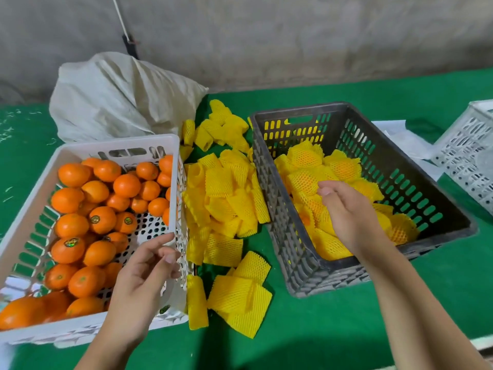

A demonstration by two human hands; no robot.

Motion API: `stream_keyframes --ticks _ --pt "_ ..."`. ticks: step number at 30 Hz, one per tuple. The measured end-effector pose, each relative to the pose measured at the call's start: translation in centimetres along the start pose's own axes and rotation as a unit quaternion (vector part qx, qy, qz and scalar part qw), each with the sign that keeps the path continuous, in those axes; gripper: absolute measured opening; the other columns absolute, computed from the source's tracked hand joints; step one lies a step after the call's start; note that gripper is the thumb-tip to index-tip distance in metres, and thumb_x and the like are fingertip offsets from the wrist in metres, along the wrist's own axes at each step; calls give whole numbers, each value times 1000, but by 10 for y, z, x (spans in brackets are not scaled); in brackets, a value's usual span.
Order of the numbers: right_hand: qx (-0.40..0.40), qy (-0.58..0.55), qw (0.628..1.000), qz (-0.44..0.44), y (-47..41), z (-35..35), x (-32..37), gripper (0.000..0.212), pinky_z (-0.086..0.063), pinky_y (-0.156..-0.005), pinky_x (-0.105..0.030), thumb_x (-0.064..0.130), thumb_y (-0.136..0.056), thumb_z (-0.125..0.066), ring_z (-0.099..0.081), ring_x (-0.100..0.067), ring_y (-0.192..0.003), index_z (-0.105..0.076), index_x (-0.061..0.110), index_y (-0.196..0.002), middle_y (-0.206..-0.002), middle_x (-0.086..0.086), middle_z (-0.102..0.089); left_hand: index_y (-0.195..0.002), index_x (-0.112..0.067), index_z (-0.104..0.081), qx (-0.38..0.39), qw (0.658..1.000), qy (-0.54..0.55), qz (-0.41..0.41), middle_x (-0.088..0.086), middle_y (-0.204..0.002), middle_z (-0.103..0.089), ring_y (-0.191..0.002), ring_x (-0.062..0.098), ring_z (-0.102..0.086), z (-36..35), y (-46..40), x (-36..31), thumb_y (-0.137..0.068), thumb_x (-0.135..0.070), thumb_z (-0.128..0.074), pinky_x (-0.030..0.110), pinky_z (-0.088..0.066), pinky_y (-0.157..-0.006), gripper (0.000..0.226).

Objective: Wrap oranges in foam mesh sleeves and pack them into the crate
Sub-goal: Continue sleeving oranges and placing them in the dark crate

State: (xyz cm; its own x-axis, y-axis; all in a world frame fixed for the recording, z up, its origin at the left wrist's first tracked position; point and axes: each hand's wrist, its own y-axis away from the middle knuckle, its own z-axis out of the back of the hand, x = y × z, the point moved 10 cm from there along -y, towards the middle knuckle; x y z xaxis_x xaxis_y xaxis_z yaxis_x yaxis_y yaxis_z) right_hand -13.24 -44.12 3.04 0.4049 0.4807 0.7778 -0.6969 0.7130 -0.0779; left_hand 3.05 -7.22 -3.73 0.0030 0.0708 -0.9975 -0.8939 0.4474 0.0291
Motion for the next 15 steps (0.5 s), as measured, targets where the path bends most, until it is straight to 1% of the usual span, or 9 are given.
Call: stream_keyframes --ticks 1,3,5,6,8,10,12,13,15 --pt "11 -12 999 30 0 -11 17 33 -48 -94 -32 35 -107 -48 -58 -12 -119 -61 24 -135 -127 8 -65 -124 -32 -71 -5 1000 6 10 6 -98 -68 -81 19 -68 2 -2 2 -95 -32 -64 21 -58 -74 29" --pt "77 26 988 131 3 -46 60 36 -43 -97 -28 42 -105 -49 -50 -6 -124 -55 31 -139 -133 13 -58 -123 -31 -72 -16 998 53 44 6 -100 -71 -85 18 -68 7 -6 9 -96 -34 -66 25 -59 -72 28" --pt "203 119 946 221 12 -99 91 43 -40 -104 -31 48 -103 -50 -40 -10 -133 -50 34 -143 -143 12 -52 -121 -30 -74 -36 991 98 82 4 -102 -73 -88 19 -69 12 -12 15 -100 -30 -65 30 -59 -71 22" --pt "276 176 912 245 15 -128 98 45 -40 -108 -36 50 -102 -50 -37 -14 -137 -50 32 -143 -145 10 -51 -119 -31 -74 -55 993 72 81 -1 -102 -75 -88 17 -70 17 -15 13 -104 -28 -63 31 -59 -71 19" --pt "397 286 838 243 15 -176 95 44 -38 -113 -46 51 -102 -51 -32 -23 -143 -54 28 -140 -148 1 -51 -115 -38 -71 -86 990 -109 6 -15 -105 -74 -87 9 -69 29 -23 -4 -107 -31 -60 27 -55 -70 16" --pt "453 369 782 215 2 -209 87 47 -31 -118 -52 50 -102 -50 -18 -33 -151 -52 28 -144 -159 -11 -37 -116 -41 -68 -88 965 -240 -48 -18 -106 -71 -85 1 -65 33 -33 -17 -106 -34 -59 19 -48 -68 14" --pt "471 427 752 172 -17 -230 74 55 -20 -122 -58 51 -103 -47 4 -41 -155 -38 35 -155 -169 -17 -5 -117 -38 -66 -87 957 -273 -46 -13 -107 -70 -79 -3 -61 35 -49 -15 -106 -31 -58 15 -45 -64 15" --pt "480 452 737 146 -26 -237 63 60 -14 -123 -61 52 -104 -45 12 -45 -153 -28 37 -159 -169 -19 10 -118 -37 -64 -84 954 -287 -39 -12 -112 -69 -82 -2 -61 36 -57 -11 -106 -28 -58 19 -49 -67 16" --pt "503 486 707 101 -37 -247 40 65 -10 -122 -62 52 -105 -42 16 -50 -151 -14 37 -163 -166 -20 23 -125 -30 -65 -59 937 -343 -24 -9 -125 -66 -100 4 -62 36 -77 1 -106 -23 -57 31 -55 -84 22"
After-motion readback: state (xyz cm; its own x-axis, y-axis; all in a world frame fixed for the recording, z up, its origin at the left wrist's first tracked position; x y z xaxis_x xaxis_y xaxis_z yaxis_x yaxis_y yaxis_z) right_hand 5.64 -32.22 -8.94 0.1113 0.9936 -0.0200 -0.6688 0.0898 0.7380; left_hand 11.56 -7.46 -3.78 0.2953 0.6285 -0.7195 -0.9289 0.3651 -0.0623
